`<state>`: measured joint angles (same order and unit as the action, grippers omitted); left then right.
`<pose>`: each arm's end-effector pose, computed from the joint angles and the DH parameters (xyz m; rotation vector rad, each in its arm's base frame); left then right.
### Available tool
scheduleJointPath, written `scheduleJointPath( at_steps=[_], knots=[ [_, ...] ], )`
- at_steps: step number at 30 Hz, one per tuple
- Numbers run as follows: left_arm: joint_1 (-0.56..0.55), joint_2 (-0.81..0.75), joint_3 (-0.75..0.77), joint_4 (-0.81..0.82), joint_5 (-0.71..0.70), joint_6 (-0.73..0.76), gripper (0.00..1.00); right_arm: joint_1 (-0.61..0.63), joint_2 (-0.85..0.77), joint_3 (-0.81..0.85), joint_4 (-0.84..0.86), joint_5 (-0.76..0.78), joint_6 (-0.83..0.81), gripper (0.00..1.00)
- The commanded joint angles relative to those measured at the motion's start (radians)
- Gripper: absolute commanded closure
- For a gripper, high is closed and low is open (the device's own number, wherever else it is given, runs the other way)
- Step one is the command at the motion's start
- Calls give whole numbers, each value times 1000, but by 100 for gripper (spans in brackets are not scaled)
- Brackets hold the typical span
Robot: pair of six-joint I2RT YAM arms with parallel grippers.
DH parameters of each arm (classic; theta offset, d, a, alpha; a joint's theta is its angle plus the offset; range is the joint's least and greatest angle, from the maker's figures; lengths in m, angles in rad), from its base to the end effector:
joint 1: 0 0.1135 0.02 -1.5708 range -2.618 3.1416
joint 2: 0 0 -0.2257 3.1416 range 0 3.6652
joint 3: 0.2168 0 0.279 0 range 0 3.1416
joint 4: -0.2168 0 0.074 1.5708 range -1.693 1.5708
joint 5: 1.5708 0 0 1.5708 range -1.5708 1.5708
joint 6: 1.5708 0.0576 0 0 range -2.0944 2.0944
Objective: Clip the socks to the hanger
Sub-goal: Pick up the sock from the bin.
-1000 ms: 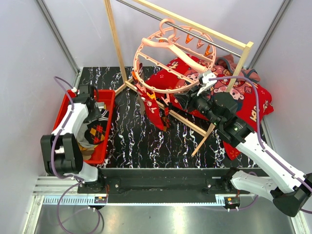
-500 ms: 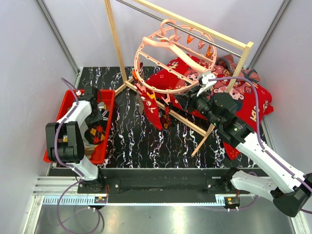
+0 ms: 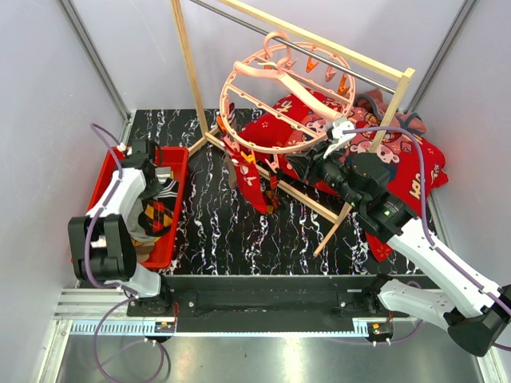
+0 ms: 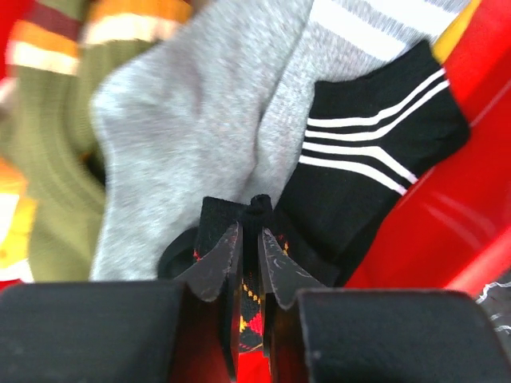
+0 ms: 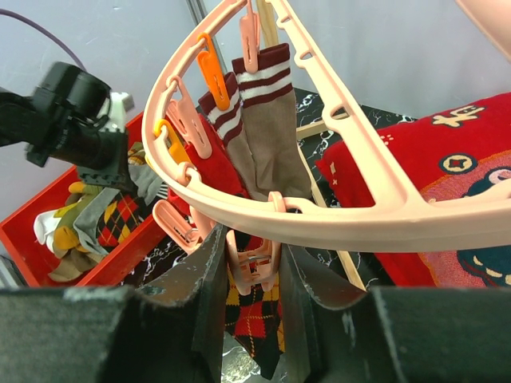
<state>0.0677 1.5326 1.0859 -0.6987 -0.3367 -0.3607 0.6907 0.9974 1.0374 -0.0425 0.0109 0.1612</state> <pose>0.3340 0.0417 0.1585 -0.6587 2.5702 0.3622 0.2309 0.1900 0.3736 -0.4133 1.5579 0.6563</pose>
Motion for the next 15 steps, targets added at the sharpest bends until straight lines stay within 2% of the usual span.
scheduleJointPath(
  at_steps=[1,7,15],
  knots=[
    [6,-110,19,-4,-67,26,88,-6,-17,6,33,6,6,100],
    [4,-190,48,-12,-91,34,82,-6,-11,12,33,-2,15,100],
    [6,-336,141,1,-111,68,82,-6,-9,18,33,0,21,100]
  ],
)
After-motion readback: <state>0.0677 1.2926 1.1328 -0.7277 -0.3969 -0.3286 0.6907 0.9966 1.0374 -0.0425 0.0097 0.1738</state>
